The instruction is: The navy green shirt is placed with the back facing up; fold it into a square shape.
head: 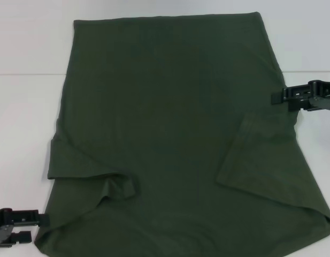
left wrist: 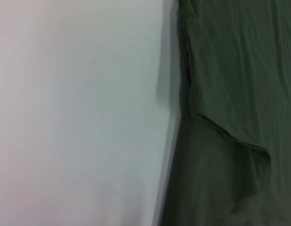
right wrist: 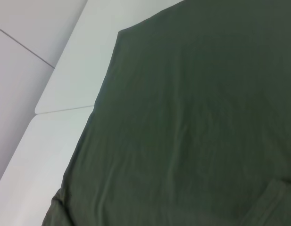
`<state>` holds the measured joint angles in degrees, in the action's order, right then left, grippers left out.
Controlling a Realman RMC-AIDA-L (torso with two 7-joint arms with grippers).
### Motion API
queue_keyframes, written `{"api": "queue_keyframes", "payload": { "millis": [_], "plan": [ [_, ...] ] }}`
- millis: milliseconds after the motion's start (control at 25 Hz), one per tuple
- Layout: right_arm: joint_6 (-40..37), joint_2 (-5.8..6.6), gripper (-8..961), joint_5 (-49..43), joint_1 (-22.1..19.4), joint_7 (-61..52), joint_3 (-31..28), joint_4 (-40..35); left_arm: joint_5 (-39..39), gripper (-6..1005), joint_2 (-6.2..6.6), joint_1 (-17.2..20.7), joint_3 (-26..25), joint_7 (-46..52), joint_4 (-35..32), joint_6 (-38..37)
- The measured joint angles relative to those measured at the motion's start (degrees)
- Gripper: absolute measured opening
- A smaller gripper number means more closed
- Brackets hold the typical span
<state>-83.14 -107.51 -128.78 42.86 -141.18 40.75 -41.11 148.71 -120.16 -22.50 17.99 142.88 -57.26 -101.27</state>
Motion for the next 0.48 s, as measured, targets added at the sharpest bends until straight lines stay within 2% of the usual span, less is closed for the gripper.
{"api": "queue_keyframes", "payload": {
  "millis": [480],
  "plan": [
    [-0.1, -0.07, 767, 0.0, -0.6, 0.0, -0.3, -0.3, 0.0, 752, -0.25, -1.2, 1.8, 0.0, 3.3, 2.7]
  ]
}}
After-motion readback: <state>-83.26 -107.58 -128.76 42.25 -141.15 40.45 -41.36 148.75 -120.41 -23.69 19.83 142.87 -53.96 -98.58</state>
